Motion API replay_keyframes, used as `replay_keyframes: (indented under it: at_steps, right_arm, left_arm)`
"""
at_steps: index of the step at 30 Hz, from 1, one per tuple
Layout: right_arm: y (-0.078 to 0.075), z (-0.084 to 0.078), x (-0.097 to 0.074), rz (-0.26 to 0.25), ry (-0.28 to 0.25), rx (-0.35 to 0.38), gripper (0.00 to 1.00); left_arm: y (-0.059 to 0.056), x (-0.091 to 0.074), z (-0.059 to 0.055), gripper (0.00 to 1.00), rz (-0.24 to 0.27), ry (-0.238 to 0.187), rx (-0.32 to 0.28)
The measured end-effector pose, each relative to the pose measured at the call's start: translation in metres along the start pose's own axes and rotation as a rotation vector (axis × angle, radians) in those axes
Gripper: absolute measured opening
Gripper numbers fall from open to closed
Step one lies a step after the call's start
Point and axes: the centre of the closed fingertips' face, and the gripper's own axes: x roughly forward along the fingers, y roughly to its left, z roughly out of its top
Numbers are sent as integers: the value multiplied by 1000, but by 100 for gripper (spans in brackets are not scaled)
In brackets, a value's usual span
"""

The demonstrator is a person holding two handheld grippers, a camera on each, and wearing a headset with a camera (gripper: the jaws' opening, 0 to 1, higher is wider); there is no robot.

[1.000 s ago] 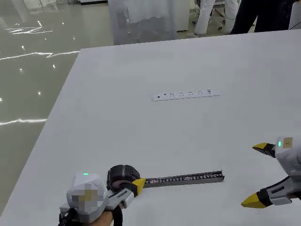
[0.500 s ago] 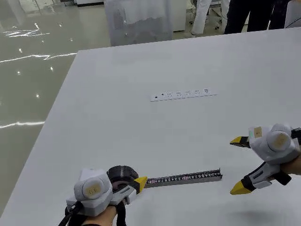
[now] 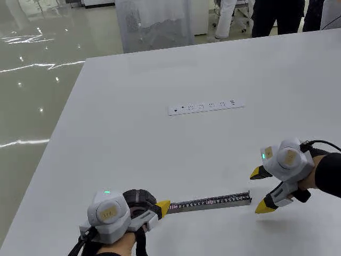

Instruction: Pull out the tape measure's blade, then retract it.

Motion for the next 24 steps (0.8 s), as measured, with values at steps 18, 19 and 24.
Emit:
replay_keyframes:
  at_steps: [18,19,24]
  right_arm:
    - [6,0,24,60,73,-51,22]
    - [5,-1,24,60,78,-53,21]
    - [2,-1,24,49,91,-59,11]
  left_arm:
    - [0,2,-3,85,-12,27,-2]
    - [1,2,-3,87,-9,26,-3]
    - [6,3,-4,84,-1,33,-10]
